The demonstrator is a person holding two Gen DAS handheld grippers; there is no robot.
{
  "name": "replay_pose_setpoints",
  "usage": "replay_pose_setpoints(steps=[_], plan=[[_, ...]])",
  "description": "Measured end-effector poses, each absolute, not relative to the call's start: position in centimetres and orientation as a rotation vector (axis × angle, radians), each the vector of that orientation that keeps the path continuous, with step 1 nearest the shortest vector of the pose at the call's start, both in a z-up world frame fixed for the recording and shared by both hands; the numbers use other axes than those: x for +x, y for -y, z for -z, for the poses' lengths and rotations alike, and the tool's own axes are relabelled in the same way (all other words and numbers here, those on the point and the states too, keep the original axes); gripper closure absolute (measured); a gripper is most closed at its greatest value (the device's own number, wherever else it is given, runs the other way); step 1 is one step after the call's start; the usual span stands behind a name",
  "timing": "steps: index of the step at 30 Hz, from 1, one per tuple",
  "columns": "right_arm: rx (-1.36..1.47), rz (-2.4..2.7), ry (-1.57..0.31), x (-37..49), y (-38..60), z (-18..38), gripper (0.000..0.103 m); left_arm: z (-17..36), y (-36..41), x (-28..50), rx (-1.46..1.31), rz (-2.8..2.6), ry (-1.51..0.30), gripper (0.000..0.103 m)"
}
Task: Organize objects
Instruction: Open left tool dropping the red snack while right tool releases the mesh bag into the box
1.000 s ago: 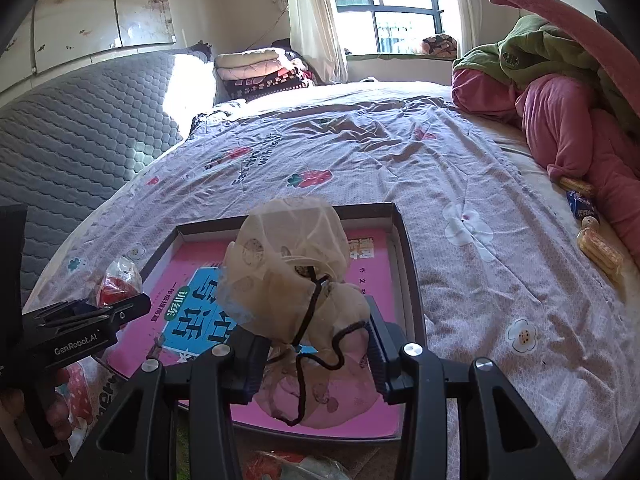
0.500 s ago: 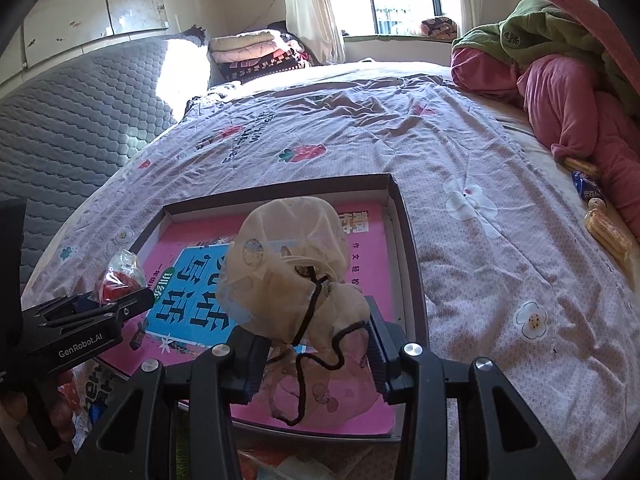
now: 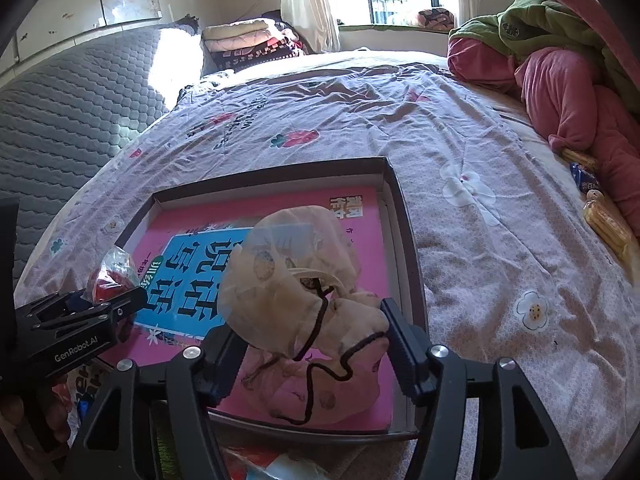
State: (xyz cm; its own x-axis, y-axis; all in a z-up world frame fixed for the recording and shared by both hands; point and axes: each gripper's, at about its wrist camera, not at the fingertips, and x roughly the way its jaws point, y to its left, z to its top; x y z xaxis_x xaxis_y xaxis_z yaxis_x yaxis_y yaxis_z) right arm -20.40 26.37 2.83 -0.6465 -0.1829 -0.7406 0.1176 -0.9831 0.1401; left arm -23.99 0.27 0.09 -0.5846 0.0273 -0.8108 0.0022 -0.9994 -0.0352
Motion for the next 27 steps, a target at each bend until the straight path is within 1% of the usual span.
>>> replay_pose_setpoints(steps=[4, 17, 27], plan=[[1.221, 2.726, 0.110, -20.3, -26.4, -3.1, 0.033, 0.0, -0.1, -24.0, -1.438, -2.785, 0.050, 0.047], [1.184, 2.767, 0.077, -20.1, -26.4, -4.0, 0.025, 0.1, -0.1, -23.9, -1.456, -2.778, 0.052, 0.046], [1.142, 2.779, 0.054, -19.8, -25.9, -4.6, 0.020, -0.3, 0.0, -23.7, -1.442, -2.783, 0.058, 0.041]])
